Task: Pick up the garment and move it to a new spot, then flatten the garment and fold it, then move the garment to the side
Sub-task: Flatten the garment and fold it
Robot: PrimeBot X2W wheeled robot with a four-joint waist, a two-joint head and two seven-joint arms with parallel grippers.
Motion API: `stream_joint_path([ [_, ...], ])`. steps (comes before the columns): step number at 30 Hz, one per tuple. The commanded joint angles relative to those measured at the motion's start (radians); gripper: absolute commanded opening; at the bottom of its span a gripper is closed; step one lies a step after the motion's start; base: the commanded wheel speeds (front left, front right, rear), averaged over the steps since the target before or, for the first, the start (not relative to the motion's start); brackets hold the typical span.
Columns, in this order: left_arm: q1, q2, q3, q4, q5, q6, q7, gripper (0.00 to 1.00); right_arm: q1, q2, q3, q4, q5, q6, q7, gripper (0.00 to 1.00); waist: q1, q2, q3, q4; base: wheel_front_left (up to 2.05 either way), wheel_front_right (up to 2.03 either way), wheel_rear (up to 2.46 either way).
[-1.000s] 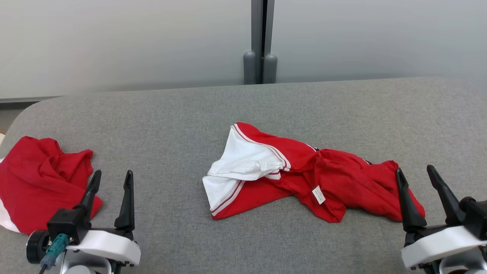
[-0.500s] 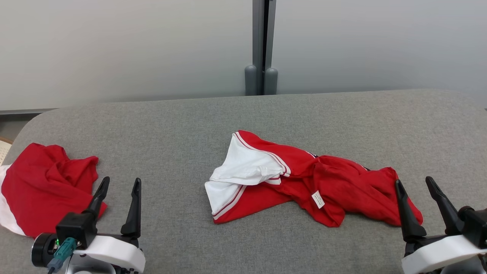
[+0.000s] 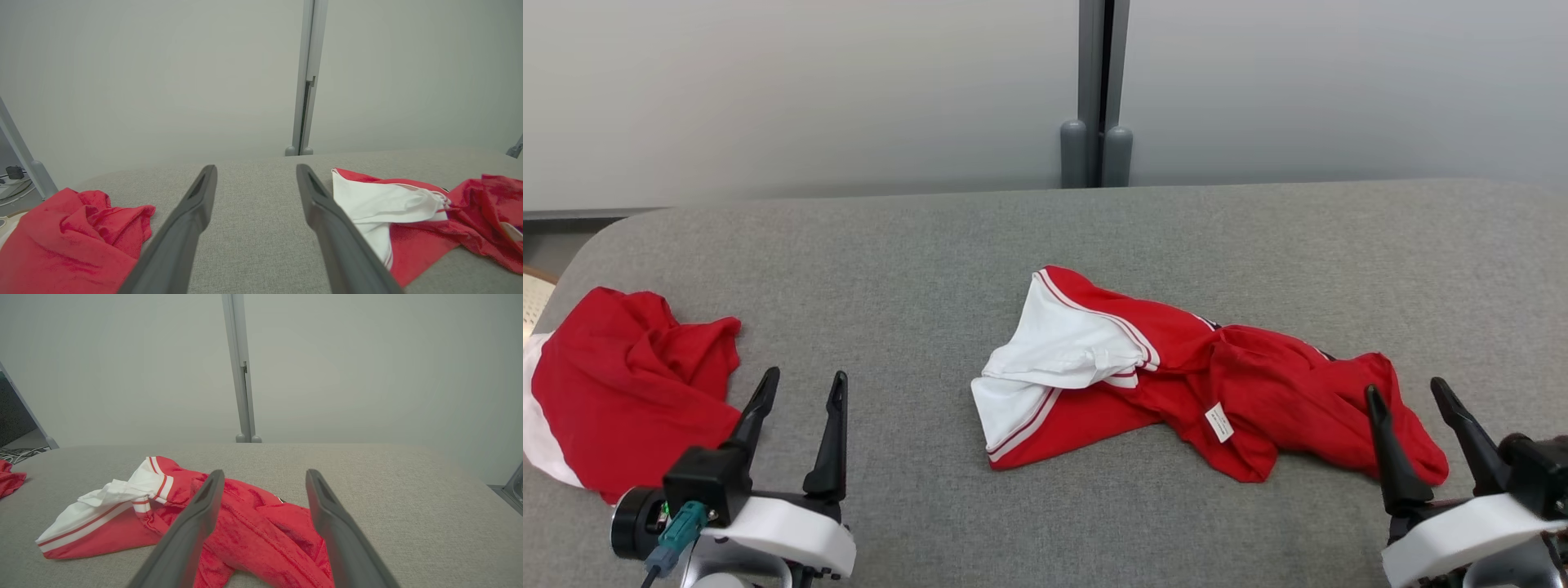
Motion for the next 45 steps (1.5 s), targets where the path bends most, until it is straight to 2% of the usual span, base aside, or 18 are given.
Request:
stream_joint_path([
  [1, -0.021, -0.002, 0.000, -0.008, 0.007, 0.005, 0.001, 1.00, -0.017, -0.010, 0.009, 0.006, 0.006, 0.000, 0.010, 1.00, 0.0000, 0.0000, 0.018, 0.013, 0.00, 0.00, 0.00],
  [11, -0.137, -0.055, -0.045, -0.008, 0.034, -0.017, -0.030, 1.00, -0.194, -0.110, 0.165, 0.123, 0.039, 0.000, 0.115, 1.00, 0.0000, 0.0000, 0.147, 0.119, 0.00, 0.00, 0.00],
  [18, -0.173, -0.070, -0.039, 0.023, 0.042, -0.030, -0.047, 1.00, -0.279, -0.157, 0.234, 0.213, 0.039, 0.000, 0.191, 1.00, 0.0000, 0.0000, 0.187, 0.138, 0.00, 0.00, 0.00],
  [19, -0.174, -0.070, -0.037, 0.026, 0.044, -0.031, -0.047, 1.00, -0.283, -0.163, 0.240, 0.216, 0.040, 0.000, 0.196, 0.66, 0.0000, 0.0000, 0.191, 0.136, 0.00, 0.00, 0.00],
  [20, -0.176, -0.071, -0.034, 0.029, 0.045, -0.030, -0.049, 1.00, -0.287, -0.167, 0.244, 0.216, 0.041, 0.000, 0.196, 0.41, 0.0000, 0.0000, 0.193, 0.132, 0.00, 0.00, 0.00],
  [21, -0.178, -0.070, -0.031, 0.031, 0.047, -0.030, -0.050, 1.00, -0.287, -0.166, 0.246, 0.215, 0.050, 0.000, 0.191, 0.00, 0.0000, 0.0000, 0.196, 0.127, 0.00, 0.00, 0.00],
  [26, -0.187, -0.068, -0.014, 0.036, 0.053, -0.031, -0.053, 1.00, -0.256, -0.158, 0.226, 0.172, 0.060, 0.000, 0.130, 0.00, 0.0000, 0.0000, 0.201, 0.096, 0.00, 0.00, 0.00],
  [30, -0.191, -0.065, -0.006, 0.035, 0.059, -0.031, -0.054, 1.00, -0.171, -0.126, 0.148, 0.102, 0.072, 0.000, 0.082, 0.00, 0.0000, 0.0000, 0.202, 0.072, 0.00, 0.00, 0.00],
  [36, -0.187, -0.049, 0.009, 0.026, 0.067, -0.033, -0.054, 1.00, 0.023, -0.025, 0.028, 0.036, 0.090, 0.000, 0.060, 0.00, 0.0000, 0.0000, 0.214, 0.036, 0.00, 0.00, 0.00],
  [39, -0.187, -0.040, 0.019, 0.022, 0.067, -0.028, -0.054, 1.00, 0.080, 0.020, -0.005, 0.067, 0.106, 0.000, 0.044, 0.00, 0.0000, 0.0000, 0.220, 0.019, 0.00, 0.00, 0.00],
  [45, -0.183, -0.036, 0.028, 0.023, 0.064, -0.021, -0.055, 1.00, 0.071, 0.050, -0.078, 0.227, 0.117, 0.000, -0.028, 0.00, 0.0000, 0.0000, 0.216, 0.002, 0.00, 0.00, 0.00],
])
